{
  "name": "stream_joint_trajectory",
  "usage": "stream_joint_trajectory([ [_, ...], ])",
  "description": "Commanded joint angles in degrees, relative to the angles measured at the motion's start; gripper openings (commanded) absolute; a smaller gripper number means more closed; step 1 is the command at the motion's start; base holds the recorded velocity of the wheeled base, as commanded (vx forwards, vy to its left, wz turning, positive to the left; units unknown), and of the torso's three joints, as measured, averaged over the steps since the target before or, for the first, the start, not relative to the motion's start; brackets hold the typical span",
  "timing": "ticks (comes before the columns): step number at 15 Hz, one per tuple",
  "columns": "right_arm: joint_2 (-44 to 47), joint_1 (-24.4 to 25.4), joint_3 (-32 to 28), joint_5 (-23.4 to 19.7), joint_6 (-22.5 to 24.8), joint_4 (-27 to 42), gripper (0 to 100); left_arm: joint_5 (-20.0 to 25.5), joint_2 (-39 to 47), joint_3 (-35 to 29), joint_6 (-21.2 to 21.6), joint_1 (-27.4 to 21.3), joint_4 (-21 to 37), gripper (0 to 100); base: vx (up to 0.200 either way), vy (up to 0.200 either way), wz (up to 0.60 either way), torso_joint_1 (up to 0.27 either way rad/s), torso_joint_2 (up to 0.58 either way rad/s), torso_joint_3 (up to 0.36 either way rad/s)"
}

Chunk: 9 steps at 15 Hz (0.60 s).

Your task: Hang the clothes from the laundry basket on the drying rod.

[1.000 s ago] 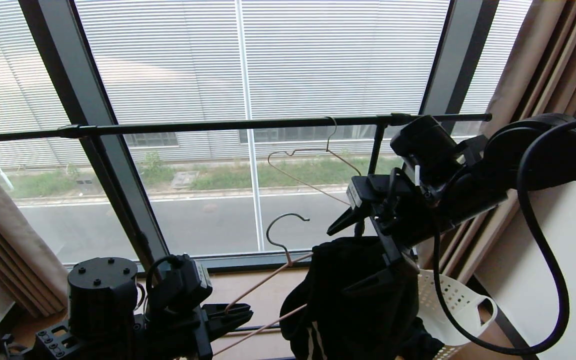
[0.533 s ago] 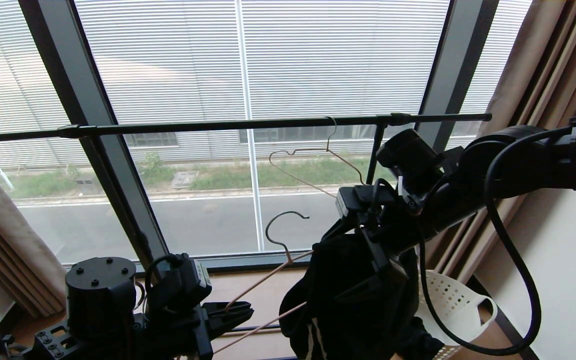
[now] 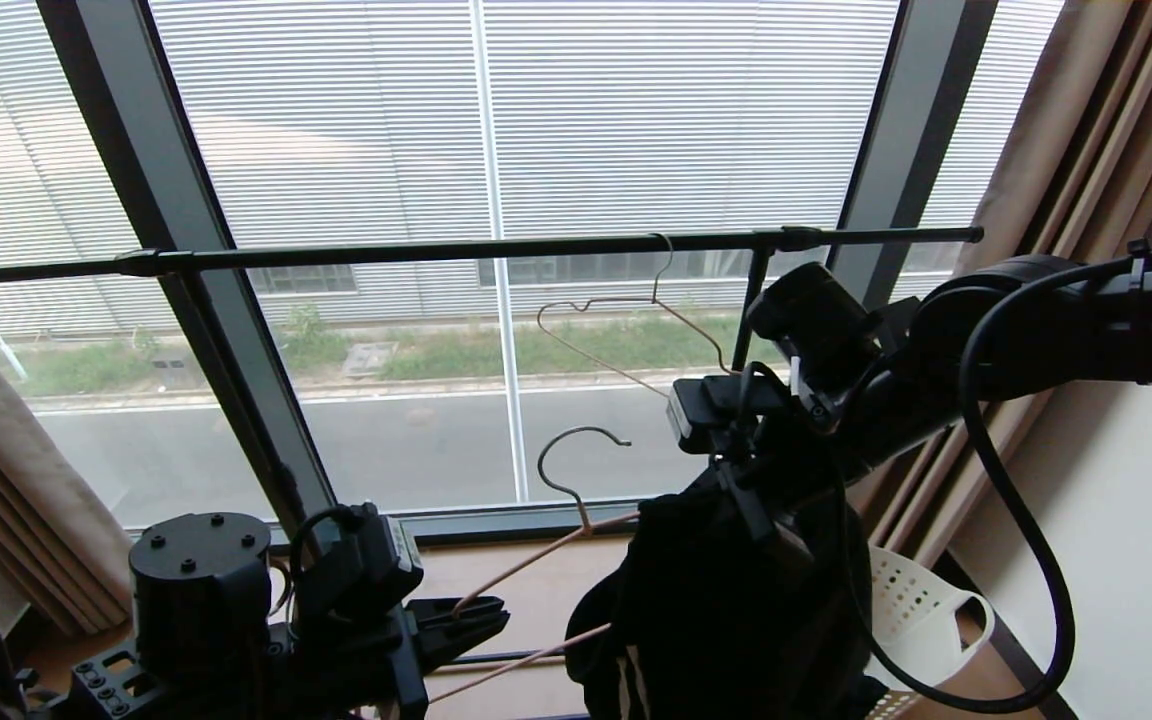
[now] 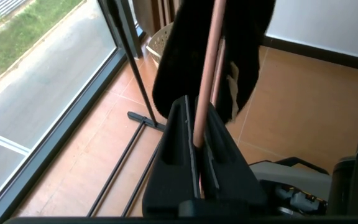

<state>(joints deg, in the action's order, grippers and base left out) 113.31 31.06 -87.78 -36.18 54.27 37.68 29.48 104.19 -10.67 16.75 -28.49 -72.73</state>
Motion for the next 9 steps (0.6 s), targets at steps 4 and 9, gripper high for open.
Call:
stream_joint_trajectory([
  [4, -1.3, 0.1, 0.2, -0.1, 0.0, 0.1, 0, 0.0, 0.6, -0.2, -0.4, 0.1, -0.3, 0, 0.000, 0.000, 0.00, 0.000, 0.00, 0.000],
  [9, -1.4, 0.1, 0.2, 0.0, 0.0, 0.1, 0, 0.0, 0.9, -0.4, -0.5, 0.2, -0.3, 100, 0.000, 0.000, 0.00, 0.000, 0.00, 0.000],
])
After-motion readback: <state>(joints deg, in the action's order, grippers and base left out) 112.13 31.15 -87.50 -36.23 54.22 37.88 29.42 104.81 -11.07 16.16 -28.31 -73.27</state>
